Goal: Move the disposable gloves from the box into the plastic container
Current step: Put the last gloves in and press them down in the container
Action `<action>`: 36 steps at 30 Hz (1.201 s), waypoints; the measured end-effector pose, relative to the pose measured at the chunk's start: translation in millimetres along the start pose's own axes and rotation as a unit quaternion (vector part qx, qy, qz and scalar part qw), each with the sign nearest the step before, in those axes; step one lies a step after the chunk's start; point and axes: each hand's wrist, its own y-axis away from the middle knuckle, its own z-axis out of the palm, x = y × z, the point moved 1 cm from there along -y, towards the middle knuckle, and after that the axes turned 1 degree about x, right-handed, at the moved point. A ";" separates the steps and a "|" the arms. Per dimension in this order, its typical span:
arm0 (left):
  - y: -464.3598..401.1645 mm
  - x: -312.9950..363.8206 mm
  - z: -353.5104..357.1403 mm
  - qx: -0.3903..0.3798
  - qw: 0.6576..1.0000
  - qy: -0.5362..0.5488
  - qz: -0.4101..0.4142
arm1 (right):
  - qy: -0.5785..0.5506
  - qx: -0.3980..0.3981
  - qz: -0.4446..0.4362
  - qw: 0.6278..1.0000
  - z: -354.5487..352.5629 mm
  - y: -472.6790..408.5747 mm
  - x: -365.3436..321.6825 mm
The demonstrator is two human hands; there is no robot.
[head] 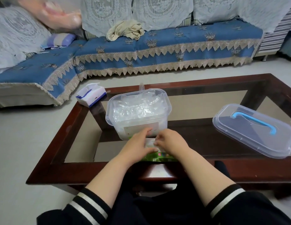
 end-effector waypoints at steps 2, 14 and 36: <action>-1.8 -5.1 2.6 -0.008 1.000 -0.019 -0.009 | -0.015 0.009 0.003 1.000 -2.4 0.0 0.1; -5.4 -4.0 4.9 -0.002 0.998 -0.054 -0.022 | -0.124 0.238 -0.024 0.963 -25.4 14.5 -6.7; -2.7 80.2 -43.9 0.014 0.917 0.399 0.015 | -0.458 0.296 0.016 0.838 -45.4 19.3 3.3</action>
